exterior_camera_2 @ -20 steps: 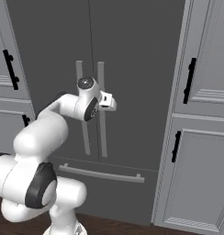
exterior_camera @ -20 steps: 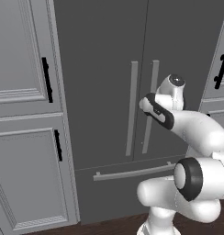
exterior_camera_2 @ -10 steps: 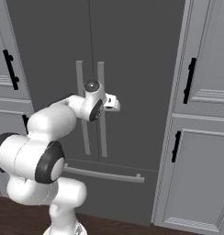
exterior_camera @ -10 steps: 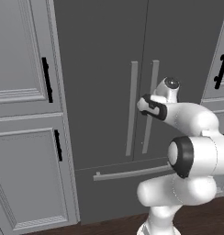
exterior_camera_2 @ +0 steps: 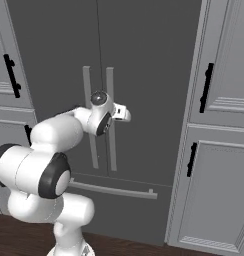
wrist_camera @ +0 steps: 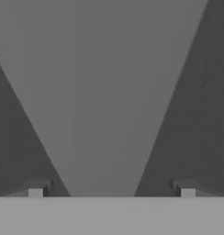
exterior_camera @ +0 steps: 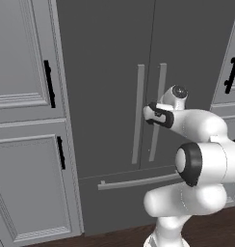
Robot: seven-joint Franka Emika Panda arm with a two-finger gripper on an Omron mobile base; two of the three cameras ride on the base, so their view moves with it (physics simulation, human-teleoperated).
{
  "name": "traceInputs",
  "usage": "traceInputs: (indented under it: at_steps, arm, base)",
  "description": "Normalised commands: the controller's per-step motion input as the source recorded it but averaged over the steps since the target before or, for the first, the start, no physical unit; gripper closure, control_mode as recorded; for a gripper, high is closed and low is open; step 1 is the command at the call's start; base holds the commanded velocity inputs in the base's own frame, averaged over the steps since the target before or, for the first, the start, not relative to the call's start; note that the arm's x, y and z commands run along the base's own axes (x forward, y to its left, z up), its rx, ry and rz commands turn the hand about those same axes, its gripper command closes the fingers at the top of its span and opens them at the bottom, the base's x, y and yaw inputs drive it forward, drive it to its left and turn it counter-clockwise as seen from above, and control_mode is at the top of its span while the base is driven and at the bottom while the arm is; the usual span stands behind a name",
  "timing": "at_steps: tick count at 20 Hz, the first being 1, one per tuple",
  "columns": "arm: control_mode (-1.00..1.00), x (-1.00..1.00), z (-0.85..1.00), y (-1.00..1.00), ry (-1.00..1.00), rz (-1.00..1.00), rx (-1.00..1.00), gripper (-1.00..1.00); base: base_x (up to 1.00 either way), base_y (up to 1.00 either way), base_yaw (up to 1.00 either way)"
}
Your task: Take the strawberry from the fridge and place it on top of the pancake, located on the dining counter.
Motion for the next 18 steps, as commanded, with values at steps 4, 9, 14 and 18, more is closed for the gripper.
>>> traceInputs:
  at_steps: [4,9,14,18]
  arm:
    - [-1.0,0.53,-0.61,-0.01,-0.12,0.0,0.0,1.0]
    - [-1.0,0.79,-0.68,-0.21,-0.03,0.0,0.0,1.0]
    - [-1.0,0.03,-0.28,-0.94,0.13,-0.06,0.01,1.0]
    - [-1.0,-0.28,-0.09,-1.0,0.27,-0.2,0.05,1.0]
  base:
    - [0.0,0.0,0.0]
    - [0.0,0.0,0.0]
    - [0.0,0.0,0.0]
    - [0.0,0.0,0.0]
